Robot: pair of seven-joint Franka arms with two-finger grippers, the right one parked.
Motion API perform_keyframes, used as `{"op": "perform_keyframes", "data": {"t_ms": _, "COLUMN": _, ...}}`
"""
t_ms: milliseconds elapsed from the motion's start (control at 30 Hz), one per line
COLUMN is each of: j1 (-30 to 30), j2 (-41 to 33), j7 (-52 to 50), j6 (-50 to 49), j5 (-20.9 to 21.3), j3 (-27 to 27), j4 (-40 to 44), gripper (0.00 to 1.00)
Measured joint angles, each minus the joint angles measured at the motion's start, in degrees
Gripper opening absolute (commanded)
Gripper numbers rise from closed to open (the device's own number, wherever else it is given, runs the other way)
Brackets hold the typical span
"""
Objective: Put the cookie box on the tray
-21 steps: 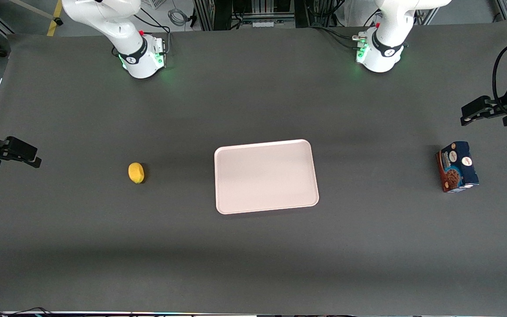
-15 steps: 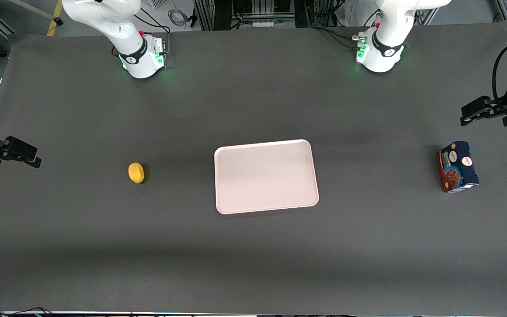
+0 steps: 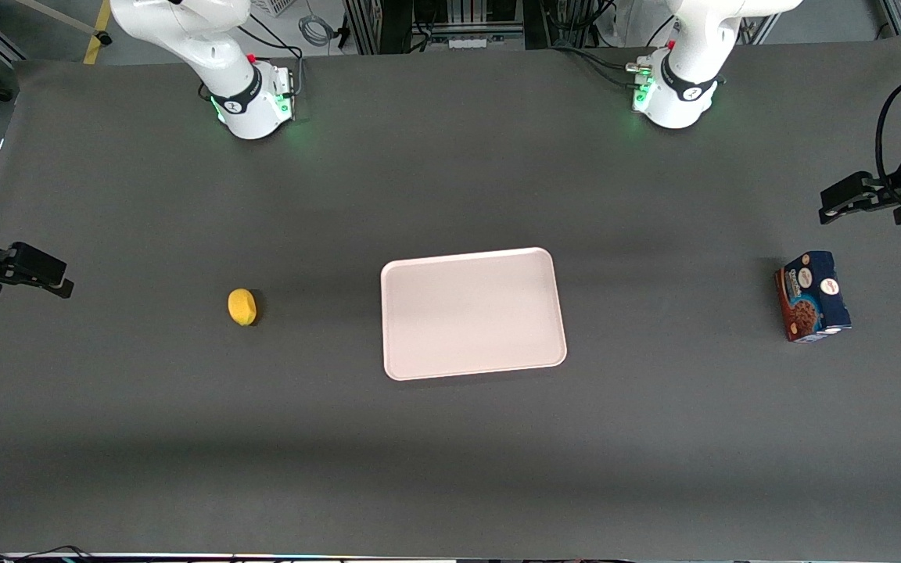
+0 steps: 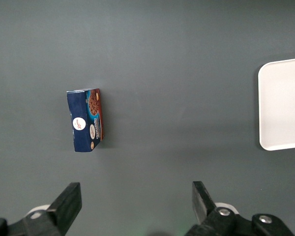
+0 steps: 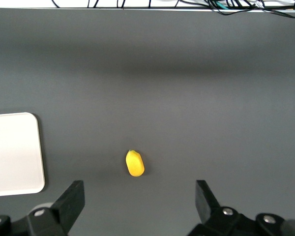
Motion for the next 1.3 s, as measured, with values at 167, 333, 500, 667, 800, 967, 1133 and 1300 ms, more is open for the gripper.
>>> {"op": "perform_keyframes", "data": {"t_ms": 167, "j1": 0.0, "j2": 0.07, "j7": 0.0, "j6": 0.0, "j5": 0.0, "j3": 0.0, "j4": 0.0, "gripper": 1.0}}
{"op": "perform_keyframes", "data": {"t_ms": 333, "j1": 0.01, "j2": 0.07, "j7": 0.06, "j6": 0.0, "j5": 0.1, "j3": 0.52, "j4": 0.0, "gripper": 1.0}}
{"op": "perform_keyframes", "data": {"t_ms": 500, "j1": 0.06, "j2": 0.07, "j7": 2.42, "j6": 0.0, "j5": 0.59, "j3": 2.24, "j4": 0.0, "gripper": 1.0}}
{"op": "perform_keyframes", "data": {"t_ms": 667, "j1": 0.14, "j2": 0.1, "j7": 8.49, "j6": 0.2, "j5": 1.27, "j3": 6.46, "j4": -0.02, "gripper": 1.0}}
{"op": "perform_keyframes", "data": {"t_ms": 800, "j1": 0.33, "j2": 0.17, "j7": 12.88, "j6": 1.9, "j5": 1.34, "j3": 10.5, "j4": -0.96, "gripper": 1.0}}
{"op": "perform_keyframes", "data": {"t_ms": 967, "j1": 0.59, "j2": 0.2, "j7": 14.61, "j6": 5.11, "j5": 1.34, "j3": 12.89, "j4": -3.97, "gripper": 1.0}}
{"op": "perform_keyframes", "data": {"t_ms": 1133, "j1": 0.57, "j2": 0.0, "j7": 14.68, "j6": 8.8, "j5": 1.34, "j3": 13.27, "j4": -8.0, "gripper": 1.0}}
{"op": "perform_keyframes", "data": {"t_ms": 1300, "j1": 0.54, "j2": -1.37, "j7": 14.68, "j6": 16.07, "j5": 1.71, "j3": 13.23, "j4": -15.08, "gripper": 1.0}}
